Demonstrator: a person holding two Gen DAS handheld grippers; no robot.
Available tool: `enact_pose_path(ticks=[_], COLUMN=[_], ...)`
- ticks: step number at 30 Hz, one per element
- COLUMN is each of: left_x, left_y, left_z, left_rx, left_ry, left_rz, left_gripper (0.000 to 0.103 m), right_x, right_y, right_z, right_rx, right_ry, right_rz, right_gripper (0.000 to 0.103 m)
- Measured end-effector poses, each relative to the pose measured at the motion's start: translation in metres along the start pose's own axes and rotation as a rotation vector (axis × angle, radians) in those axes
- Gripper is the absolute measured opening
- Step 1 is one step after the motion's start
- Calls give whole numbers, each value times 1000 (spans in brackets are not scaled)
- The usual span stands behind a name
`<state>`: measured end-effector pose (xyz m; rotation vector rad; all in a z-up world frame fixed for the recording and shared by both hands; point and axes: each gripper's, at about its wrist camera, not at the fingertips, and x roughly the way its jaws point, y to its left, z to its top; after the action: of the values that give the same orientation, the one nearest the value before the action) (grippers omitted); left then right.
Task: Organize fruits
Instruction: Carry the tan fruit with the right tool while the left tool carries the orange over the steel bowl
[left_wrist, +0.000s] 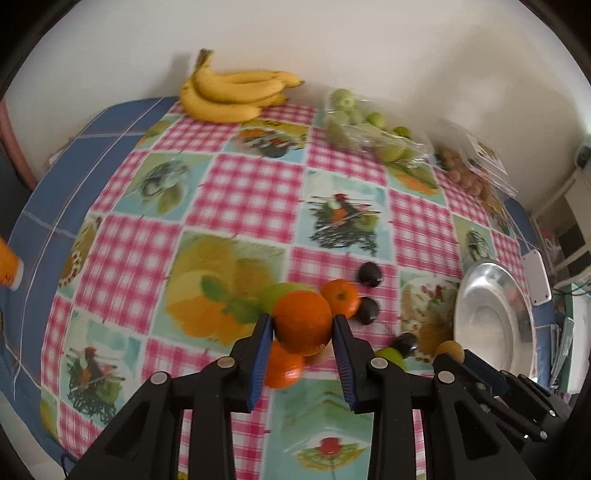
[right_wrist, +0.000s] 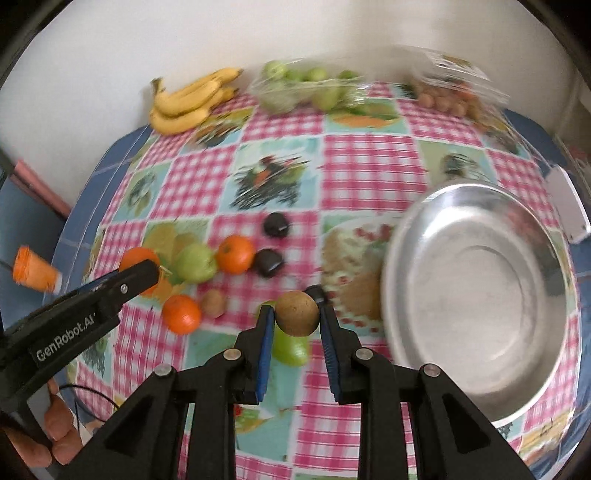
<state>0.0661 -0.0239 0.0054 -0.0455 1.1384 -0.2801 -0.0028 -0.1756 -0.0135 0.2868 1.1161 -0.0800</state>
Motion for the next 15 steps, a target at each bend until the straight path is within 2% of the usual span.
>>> enact_pose_path(ticks=[5,15], left_x=[3,19], left_y=[-34,-120], left_z=[4,-6], left_rx=[55,244], left_ry=[10,37], left_rz=[-35,-83], left_gripper=[35,35], right_x=[-7,-20], right_y=[-36,-126], right_z=[4,1], right_rx=[102,358], right_ry=[-3,-18], right_rz=[-57,-122], right_gripper=[26,26])
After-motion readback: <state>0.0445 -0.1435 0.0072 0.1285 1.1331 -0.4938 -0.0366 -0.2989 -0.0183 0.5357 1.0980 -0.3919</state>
